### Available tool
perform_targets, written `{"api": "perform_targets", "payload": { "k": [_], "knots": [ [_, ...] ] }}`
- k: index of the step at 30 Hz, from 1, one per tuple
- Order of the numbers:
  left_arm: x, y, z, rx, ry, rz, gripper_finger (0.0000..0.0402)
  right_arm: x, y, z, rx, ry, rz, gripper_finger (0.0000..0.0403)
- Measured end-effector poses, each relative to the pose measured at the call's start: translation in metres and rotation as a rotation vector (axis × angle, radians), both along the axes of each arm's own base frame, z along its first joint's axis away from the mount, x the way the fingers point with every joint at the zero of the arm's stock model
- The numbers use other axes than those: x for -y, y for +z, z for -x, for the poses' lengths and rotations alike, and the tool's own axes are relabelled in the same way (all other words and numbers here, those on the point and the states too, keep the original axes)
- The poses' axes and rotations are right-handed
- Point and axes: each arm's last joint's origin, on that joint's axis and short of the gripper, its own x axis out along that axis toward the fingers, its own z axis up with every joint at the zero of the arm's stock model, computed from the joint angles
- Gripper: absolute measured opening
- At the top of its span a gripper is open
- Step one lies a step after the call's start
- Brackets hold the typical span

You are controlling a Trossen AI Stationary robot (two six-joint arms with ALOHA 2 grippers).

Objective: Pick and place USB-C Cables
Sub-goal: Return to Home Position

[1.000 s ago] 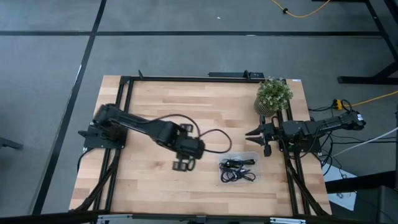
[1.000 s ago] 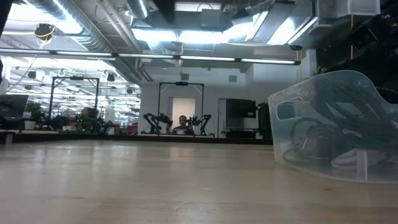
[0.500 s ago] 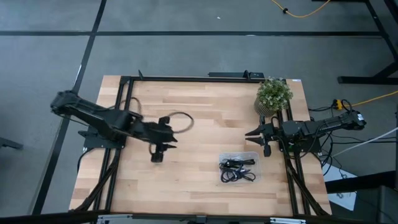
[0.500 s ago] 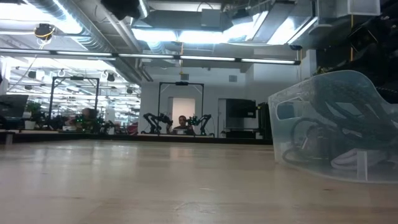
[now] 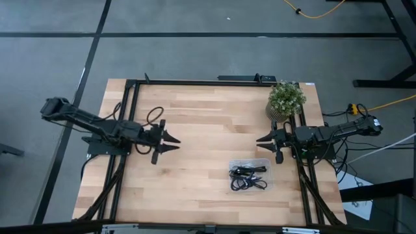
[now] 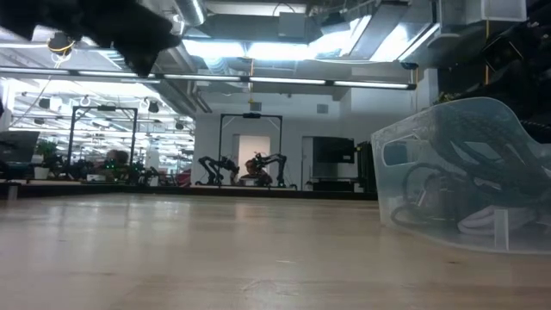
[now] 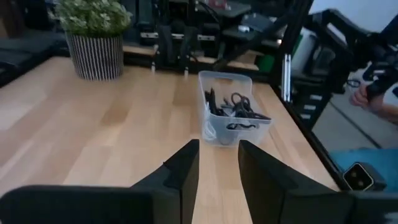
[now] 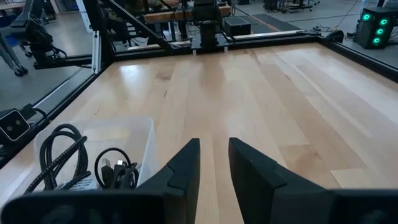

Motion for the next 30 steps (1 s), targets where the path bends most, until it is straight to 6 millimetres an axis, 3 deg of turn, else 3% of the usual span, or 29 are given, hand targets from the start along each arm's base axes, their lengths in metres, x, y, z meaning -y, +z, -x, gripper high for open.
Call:
{"api": "perform_targets", "payload": {
  "k": [5, 21, 30],
  "knots": [
    [-0.007, -0.024, 0.011, 0.063, 0.023, 0.014, 0.0106, 0.0, 0.0, 0.0, 0.001, 0.0, 0.0, 0.009],
    [-0.02, -0.079, 0.046, 0.015, 0.075, 0.053, 0.0105, 0.0, 0.0, 0.0, 0.0, 0.0, 0.001, 0.009],
    [-0.021, -0.071, 0.051, 0.092, 0.078, -0.081, 0.0105, 0.0, 0.0, 0.0, 0.001, 0.0, 0.002, 0.009]
  ]
}}
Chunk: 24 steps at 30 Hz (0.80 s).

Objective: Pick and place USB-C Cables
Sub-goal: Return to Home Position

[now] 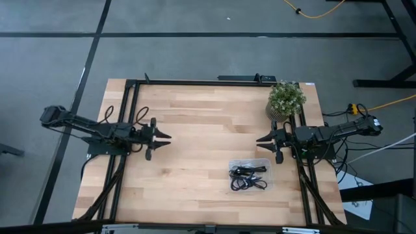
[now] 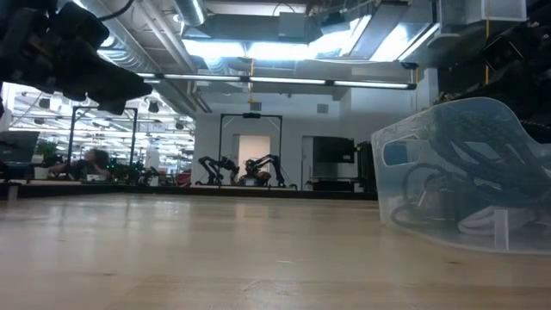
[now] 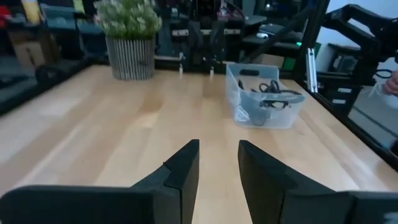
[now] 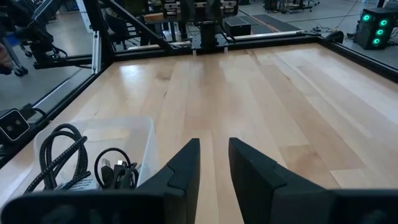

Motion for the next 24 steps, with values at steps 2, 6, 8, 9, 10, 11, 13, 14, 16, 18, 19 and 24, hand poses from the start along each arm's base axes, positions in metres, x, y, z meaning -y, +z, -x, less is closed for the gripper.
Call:
{"api": "perform_targets", "payload": {
  "k": [2, 6, 8, 9, 10, 11, 13, 14, 16, 18, 19, 24],
  "knots": [
    [-0.001, 0.0, 0.001, 0.003, 0.012, -0.013, 0.0105, 0.0, 0.0, 0.0, 0.0, 0.0, 0.001, 0.009],
    [-0.008, -0.007, 0.003, -0.076, 0.091, 0.014, 0.0105, 0.0, 0.0, 0.0, 0.0, 0.001, 0.005, 0.009],
    [-0.012, -0.011, 0.004, -0.108, 0.133, 0.044, 0.0105, 0.0, 0.0, 0.0, 0.0, 0.001, 0.009, 0.009],
    [-0.013, -0.011, 0.004, -0.113, 0.146, 0.049, 0.0105, 0.0, 0.0, 0.0, 0.0, 0.002, 0.011, 0.009],
    [-0.014, -0.011, 0.004, -0.112, 0.152, 0.05, 0.0105, 0.0, 0.0, 0.0, 0.0, 0.002, 0.014, 0.009],
    [-0.015, -0.011, 0.004, -0.109, 0.15, 0.048, 0.0105, 0.0, 0.0, 0.0, 0.0, 0.003, 0.017, 0.009],
    [-0.016, -0.011, 0.004, -0.109, 0.145, 0.042, 0.0105, 0.0, 0.0, 0.0, 0.001, 0.003, 0.019, 0.009],
    [-0.016, -0.011, 0.004, -0.11, 0.15, 0.041, 0.0105, 0.0, 0.0, 0.0, 0.001, 0.004, 0.019, 0.009],
    [-0.017, -0.011, 0.004, -0.11, 0.154, 0.041, 0.0105, 0.0, 0.0, 0.0, 0.001, 0.004, 0.019, 0.009],
    [-0.016, -0.011, 0.004, -0.11, 0.154, 0.049, 0.0105, 0.0, 0.0, 0.0, 0.001, 0.004, 0.019, 0.009],
    [-0.016, -0.011, 0.004, -0.109, 0.152, 0.053, 0.0105, 0.0, 0.0, 0.0, 0.001, 0.004, 0.019, 0.009],
    [-0.014, -0.01, 0.003, -0.105, 0.141, 0.053, 0.0105, 0.0, 0.0, 0.0, 0.001, 0.004, 0.019, 0.009]
  ]
}}
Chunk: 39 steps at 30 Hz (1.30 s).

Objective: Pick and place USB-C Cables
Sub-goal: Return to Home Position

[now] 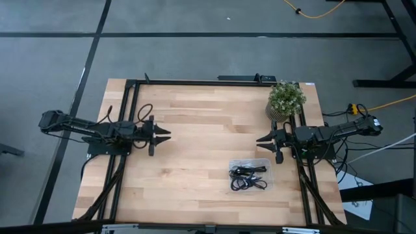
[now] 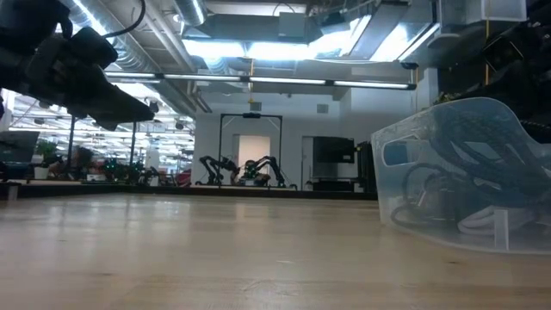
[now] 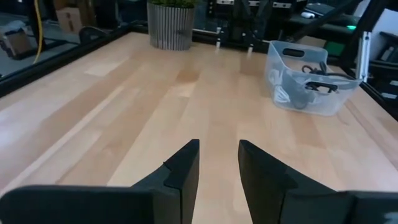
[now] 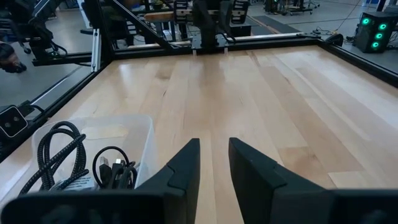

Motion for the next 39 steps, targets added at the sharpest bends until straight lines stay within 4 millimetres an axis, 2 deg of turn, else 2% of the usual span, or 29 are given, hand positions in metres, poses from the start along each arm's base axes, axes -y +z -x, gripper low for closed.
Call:
{"api": "perform_targets", "payload": {
  "k": [17, 23, 39],
  "knots": [
    [0.007, -0.001, 0.001, -0.009, -0.026, -0.013, 0.0105, 0.0, 0.0, 0.0, -0.001, -0.005, -0.023, 0.009],
    [0.011, -0.002, 0.001, -0.014, -0.047, 0.035, 0.0105, 0.0, 0.0, 0.0, -0.001, -0.005, -0.029, 0.009],
    [0.014, 0.001, 0.001, 0.016, -0.06, 0.0, 0.0105, 0.0, 0.0, 0.0, 0.004, -0.002, -0.019, 0.009]
  ]
}}
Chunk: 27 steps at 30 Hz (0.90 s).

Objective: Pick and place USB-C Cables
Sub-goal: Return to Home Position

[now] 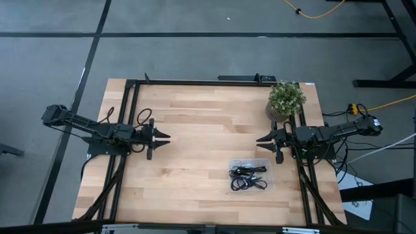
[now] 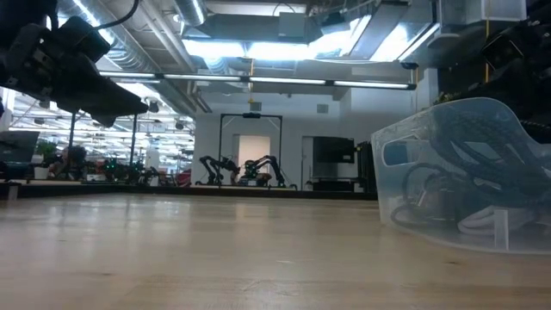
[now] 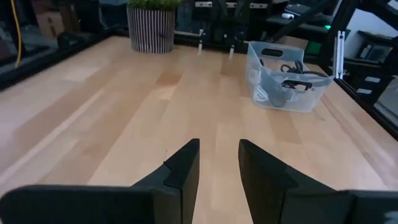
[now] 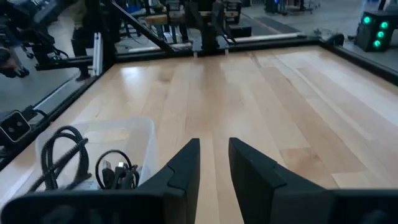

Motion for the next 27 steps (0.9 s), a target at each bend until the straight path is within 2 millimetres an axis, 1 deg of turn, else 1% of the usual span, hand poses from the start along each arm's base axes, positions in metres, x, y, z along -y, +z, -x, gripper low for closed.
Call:
{"api": "perform_targets", "payload": {
  "k": [2, 5, 11, 17, 27],
  "knots": [
    [0.0, 0.0, 0.0, 0.0, -0.004, -0.024, 0.0105, 0.0, 0.003, 0.0, 0.031, 0.008, 0.0, 0.009],
    [0.0, 0.0, 0.0, -0.005, 0.0, -0.007, 0.0105, 0.0, 0.009, 0.001, 0.09, 0.01, -0.01, 0.009],
    [0.0, -0.001, 0.0, -0.006, 0.001, -0.002, 0.0105, 0.001, 0.019, 0.008, 0.08, 0.036, -0.005, 0.009],
    [0.0, -0.001, 0.0, -0.006, 0.001, -0.001, 0.0105, 0.001, 0.02, 0.014, 0.127, 0.051, -0.04, 0.009],
    [0.0, -0.001, 0.0, -0.007, 0.001, 0.001, 0.0105, 0.001, 0.02, 0.015, 0.142, 0.066, 0.004, 0.009]
  ]
}}
